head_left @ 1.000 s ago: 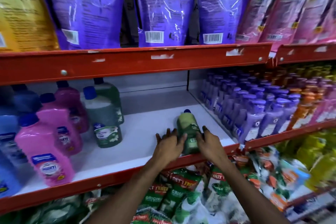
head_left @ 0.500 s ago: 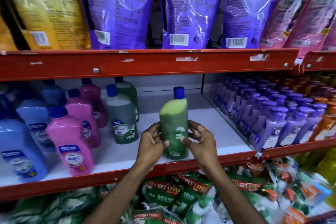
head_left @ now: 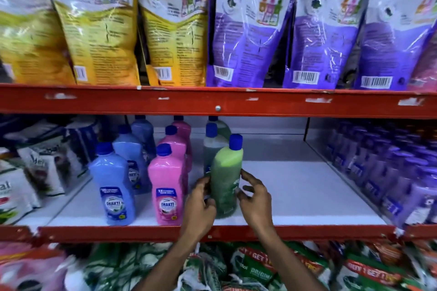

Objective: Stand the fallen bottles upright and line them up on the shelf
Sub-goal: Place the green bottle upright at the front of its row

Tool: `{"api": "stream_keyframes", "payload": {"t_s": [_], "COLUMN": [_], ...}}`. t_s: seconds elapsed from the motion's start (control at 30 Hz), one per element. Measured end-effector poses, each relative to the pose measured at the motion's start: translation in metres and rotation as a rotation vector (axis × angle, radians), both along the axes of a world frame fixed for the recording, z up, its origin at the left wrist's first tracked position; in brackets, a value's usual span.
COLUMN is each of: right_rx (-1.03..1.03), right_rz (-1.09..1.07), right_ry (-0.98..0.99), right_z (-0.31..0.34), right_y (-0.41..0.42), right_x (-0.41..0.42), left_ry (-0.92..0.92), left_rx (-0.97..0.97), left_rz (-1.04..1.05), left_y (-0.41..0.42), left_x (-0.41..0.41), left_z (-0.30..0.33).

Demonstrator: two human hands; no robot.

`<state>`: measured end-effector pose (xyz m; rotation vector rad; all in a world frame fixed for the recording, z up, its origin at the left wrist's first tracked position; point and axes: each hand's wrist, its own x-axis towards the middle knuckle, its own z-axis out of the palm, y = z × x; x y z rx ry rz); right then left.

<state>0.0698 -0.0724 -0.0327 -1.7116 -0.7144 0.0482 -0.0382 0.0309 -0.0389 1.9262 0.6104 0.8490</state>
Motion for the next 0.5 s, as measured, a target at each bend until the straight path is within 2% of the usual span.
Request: {"api": "stream_keyframes", "payload": {"t_s": [0.1,0.2,0.3,0.5], "right_rx": [0.005,0.006,-0.074,-0.161], "right_rz": [0.045,0.237,0.445,0.419], "right_ry": [0.104,0.173,0.113,-0.013], "right_z": [0.002,0.002,-0.002,0.001], "right_y": [0.001,-0.003,-0.011,-0.009], "right_x": [0.006,0.009,0.007,0.013], "left_ry": [0.036,0.092,0.082,0.077], "left_rx": [0.083,0.126,0.179,0.212], "left_rz": [-0.002,-0.013,-0.001,0.07], "left_y": [0.0,0.003,-0.001,-0.007], "left_x": [-0.008,-0.011,-0.01,-0.011], "left_z": [-0.004,-0.004,-0.004,-0.012]}}
